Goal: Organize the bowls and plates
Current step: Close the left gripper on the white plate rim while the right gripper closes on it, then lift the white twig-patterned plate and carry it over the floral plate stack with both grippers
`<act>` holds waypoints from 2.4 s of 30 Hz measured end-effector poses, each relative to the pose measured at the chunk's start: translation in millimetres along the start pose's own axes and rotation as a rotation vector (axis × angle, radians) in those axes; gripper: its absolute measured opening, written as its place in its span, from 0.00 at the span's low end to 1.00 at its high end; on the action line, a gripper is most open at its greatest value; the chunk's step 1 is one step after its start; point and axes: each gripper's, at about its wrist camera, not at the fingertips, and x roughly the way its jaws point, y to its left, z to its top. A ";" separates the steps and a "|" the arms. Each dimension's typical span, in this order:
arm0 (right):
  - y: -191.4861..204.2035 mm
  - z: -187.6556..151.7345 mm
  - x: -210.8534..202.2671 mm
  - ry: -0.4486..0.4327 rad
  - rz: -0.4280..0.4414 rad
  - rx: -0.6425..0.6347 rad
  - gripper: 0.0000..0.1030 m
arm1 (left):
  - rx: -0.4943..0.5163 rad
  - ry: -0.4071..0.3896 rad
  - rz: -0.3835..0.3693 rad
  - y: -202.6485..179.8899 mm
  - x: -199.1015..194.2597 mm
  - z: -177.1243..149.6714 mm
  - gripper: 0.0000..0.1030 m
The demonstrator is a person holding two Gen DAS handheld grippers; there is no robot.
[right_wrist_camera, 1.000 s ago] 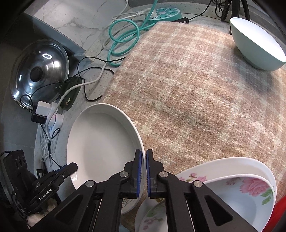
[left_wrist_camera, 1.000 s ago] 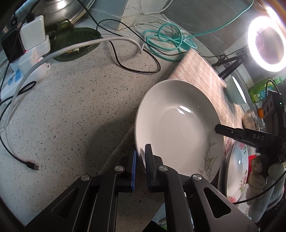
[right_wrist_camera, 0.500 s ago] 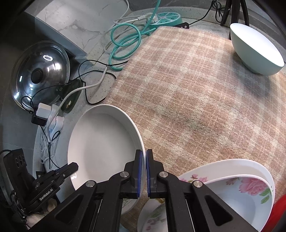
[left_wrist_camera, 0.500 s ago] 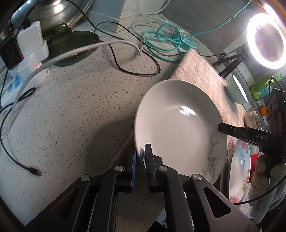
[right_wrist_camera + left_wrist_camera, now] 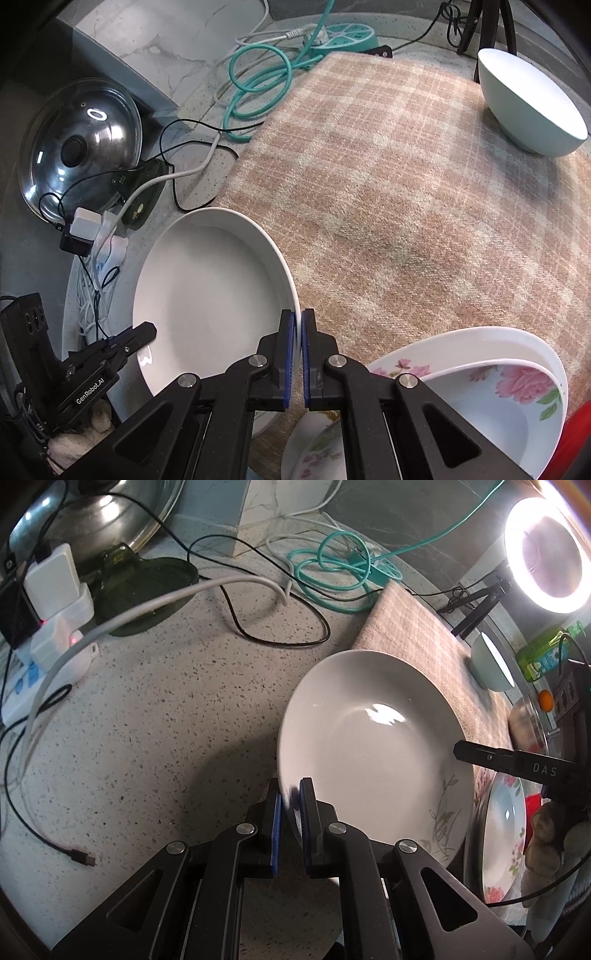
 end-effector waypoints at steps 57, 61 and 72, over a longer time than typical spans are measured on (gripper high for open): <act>-107.4 -111.9 -141.7 -0.273 -0.049 0.363 0.04 | 0.384 0.043 -0.198 -147.8 -21.2 -17.7 0.07; -115.0 -119.6 -142.3 -0.275 -0.053 0.390 0.04 | 0.401 0.057 -0.206 -154.3 -16.7 -20.2 0.07; -135.3 -137.0 -143.2 -0.281 -0.070 0.450 0.04 | 0.449 0.093 -0.221 -170.8 -2.1 -26.1 0.07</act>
